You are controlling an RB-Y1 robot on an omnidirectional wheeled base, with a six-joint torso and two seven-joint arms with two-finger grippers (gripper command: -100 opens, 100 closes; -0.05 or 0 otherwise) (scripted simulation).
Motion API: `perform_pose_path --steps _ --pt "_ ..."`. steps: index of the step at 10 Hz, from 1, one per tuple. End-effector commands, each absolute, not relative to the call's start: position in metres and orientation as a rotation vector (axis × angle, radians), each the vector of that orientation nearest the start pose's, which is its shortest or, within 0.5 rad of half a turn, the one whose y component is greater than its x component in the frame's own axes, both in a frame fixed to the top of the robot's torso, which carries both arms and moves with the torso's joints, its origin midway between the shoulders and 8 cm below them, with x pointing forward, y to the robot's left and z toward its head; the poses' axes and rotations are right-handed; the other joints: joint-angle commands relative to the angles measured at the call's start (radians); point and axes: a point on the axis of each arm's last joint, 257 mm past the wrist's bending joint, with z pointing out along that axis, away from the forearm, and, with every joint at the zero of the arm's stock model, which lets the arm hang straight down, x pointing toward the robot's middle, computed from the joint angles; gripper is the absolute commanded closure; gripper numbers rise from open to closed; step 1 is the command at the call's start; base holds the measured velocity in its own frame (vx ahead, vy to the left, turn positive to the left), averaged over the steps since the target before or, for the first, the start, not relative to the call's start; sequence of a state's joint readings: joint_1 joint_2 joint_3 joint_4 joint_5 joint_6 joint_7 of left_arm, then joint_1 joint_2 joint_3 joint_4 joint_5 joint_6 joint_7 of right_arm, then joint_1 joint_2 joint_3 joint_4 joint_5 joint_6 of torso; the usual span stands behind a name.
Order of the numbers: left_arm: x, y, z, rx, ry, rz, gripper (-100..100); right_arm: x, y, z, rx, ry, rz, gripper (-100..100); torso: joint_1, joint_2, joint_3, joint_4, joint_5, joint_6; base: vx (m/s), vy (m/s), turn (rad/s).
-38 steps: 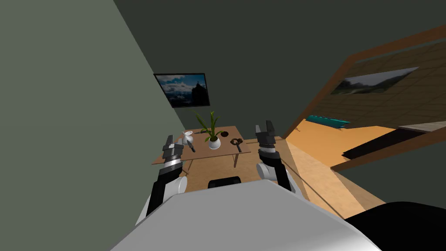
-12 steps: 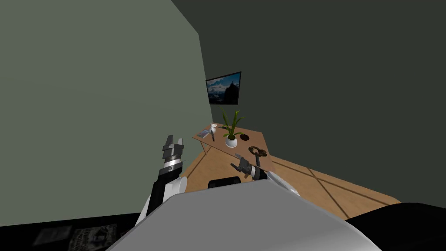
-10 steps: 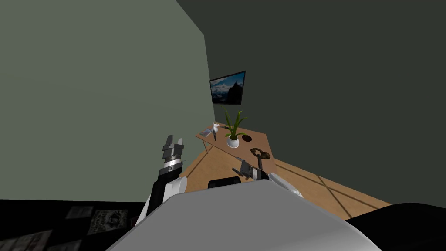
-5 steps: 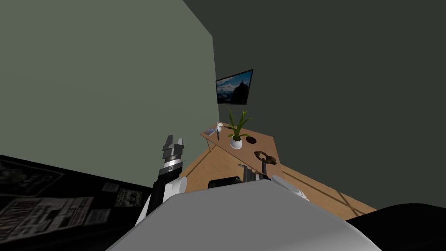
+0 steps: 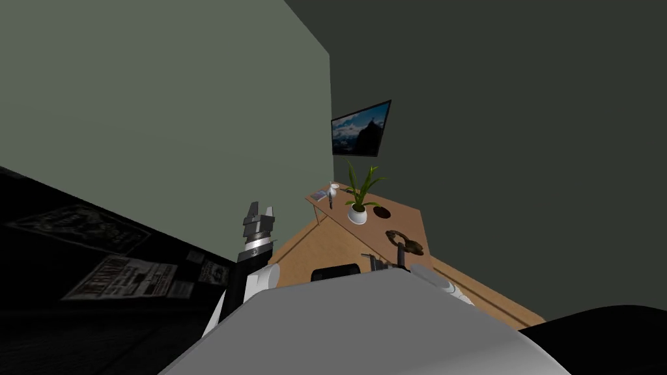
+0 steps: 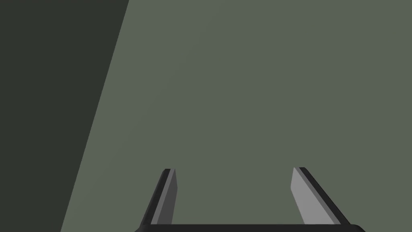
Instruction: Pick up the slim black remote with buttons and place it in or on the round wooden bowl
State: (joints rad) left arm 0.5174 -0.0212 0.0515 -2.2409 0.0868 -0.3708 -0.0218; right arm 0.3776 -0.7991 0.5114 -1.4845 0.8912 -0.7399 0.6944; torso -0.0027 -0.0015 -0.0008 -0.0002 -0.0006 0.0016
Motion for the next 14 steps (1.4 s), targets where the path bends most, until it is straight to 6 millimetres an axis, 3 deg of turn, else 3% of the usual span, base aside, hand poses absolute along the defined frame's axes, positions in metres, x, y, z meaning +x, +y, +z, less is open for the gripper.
perform_pose_path --steps 1,2,3,4,6,7,9,10,12,13,14 --pt "0.363 0.317 -0.025 -0.862 0.665 -1.235 0 0.176 -0.198 -0.459 -1.362 1.763 0.582 -100 0.000 0.000 0.000 0.000 0.000 0.000 -0.008 -0.031 0.290" --pt "0.363 0.317 -0.025 -0.862 0.665 -1.235 0 0.175 -0.199 -0.461 -1.371 1.763 0.579 -100 0.000 0.000 0.000 0.000 0.000 -0.001 -0.008 -0.031 0.108" --pt "0.363 0.317 -0.025 -0.862 0.665 -1.235 0 0.161 -0.220 -0.477 -1.477 1.768 0.551 -100 0.000 0.000 0.000 0.000 0.000 0.000 -0.018 -0.031 0.229" --pt "0.363 0.317 -0.025 -0.862 0.665 -1.235 0 0.160 -0.220 -0.477 -1.484 1.766 0.550 -100 0.000 0.000 0.000 0.000 0.000 -0.001 -0.013 -0.032 0.130" --pt "0.363 0.317 -0.025 -0.862 0.665 -1.235 0 0.137 -0.262 -0.500 -1.683 1.755 0.501 -100 0.000 0.000 0.000 0.000 0.000 0.000 -0.030 -0.033 0.320" --pt "0.363 0.317 -0.025 -0.862 0.665 -1.235 0 0.133 -0.266 -0.503 -1.702 1.760 0.496 -100 0.000 0.001 0.001 0.000 0.000 -0.001 -0.030 -0.041 0.098" --pt "0.363 0.317 -0.025 -0.862 0.665 -1.235 0 0.112 -0.314 -0.519 -1.892 1.746 0.452 -100 0.000 0.001 0.001 0.000 0.000 0.000 -0.040 -0.037 0.202" --pt "0.363 0.317 -0.025 -0.862 0.665 -1.235 0 0.111 -0.315 -0.520 -1.906 1.739 0.450 -100 -0.001 0.002 0.001 0.000 0.000 0.000 -0.037 -0.040 0.137" --pt "0.363 0.317 -0.025 -0.862 0.665 -1.235 0 0.095 -0.363 -0.529 -2.073 1.722 0.409 -100 0.000 0.001 0.000 0.000 0.000 0.000 -0.031 -0.036 0.225" --pt "0.363 0.317 -0.025 -0.862 0.665 -1.235 0 0.093 -0.365 -0.530 -2.088 1.716 0.409 -100 -0.001 0.001 0.000 0.000 0.000 0.000 -0.029 -0.038 0.089" --pt "0.363 0.317 -0.025 -0.862 0.665 -1.235 0 0.087 -0.388 -0.532 -2.169 1.702 0.387 -100 0.000 0.001 0.000 0.000 0.000 0.001 -0.023 -0.031 0.148"
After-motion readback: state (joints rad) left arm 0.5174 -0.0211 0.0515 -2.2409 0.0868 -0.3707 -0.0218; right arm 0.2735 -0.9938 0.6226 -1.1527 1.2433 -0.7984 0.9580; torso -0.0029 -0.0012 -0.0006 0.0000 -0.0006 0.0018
